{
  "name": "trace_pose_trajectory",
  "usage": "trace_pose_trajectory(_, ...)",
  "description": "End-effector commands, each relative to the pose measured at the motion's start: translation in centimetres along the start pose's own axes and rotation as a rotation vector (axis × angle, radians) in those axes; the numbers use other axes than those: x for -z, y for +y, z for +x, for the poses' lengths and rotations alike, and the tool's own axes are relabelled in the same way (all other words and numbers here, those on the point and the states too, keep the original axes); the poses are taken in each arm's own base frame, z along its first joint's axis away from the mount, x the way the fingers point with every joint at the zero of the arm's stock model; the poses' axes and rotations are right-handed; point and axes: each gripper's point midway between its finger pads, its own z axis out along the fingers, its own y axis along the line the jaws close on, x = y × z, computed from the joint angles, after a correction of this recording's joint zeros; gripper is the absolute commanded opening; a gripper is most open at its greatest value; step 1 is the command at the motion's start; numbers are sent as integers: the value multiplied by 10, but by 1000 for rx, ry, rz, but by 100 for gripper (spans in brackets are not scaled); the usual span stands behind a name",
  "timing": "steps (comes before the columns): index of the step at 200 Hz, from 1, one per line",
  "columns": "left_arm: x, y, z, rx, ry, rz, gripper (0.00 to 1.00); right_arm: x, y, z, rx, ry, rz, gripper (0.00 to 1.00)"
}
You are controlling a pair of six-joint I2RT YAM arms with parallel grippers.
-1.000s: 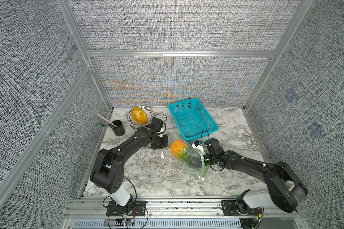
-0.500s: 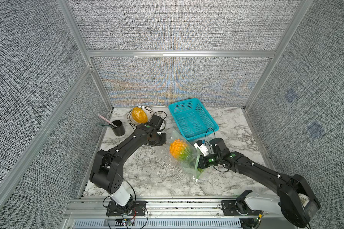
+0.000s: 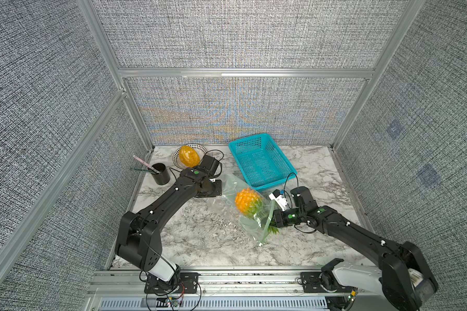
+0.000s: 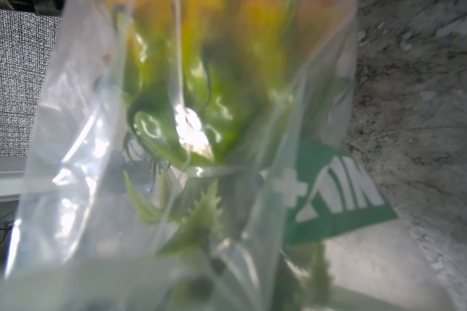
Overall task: Open the zip-top bag and take out the pineapple
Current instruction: Pick up the pineapple from the zipper food storage bag.
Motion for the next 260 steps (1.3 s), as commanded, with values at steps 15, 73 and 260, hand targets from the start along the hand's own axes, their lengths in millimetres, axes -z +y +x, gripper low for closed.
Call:
trace_pose_trajectory(15,19,2,-13,7,-63,-18,0,1,4,2,20,70,-16,16)
trace_pose_trajectory(73,57,1,-30,19,-145,-25,0,7,-14,2,104,81,73,16)
trace_pose_trajectory(260,150,95,-11,-6,-258,-434,0,0,-12,-28,146,-36,-75,16)
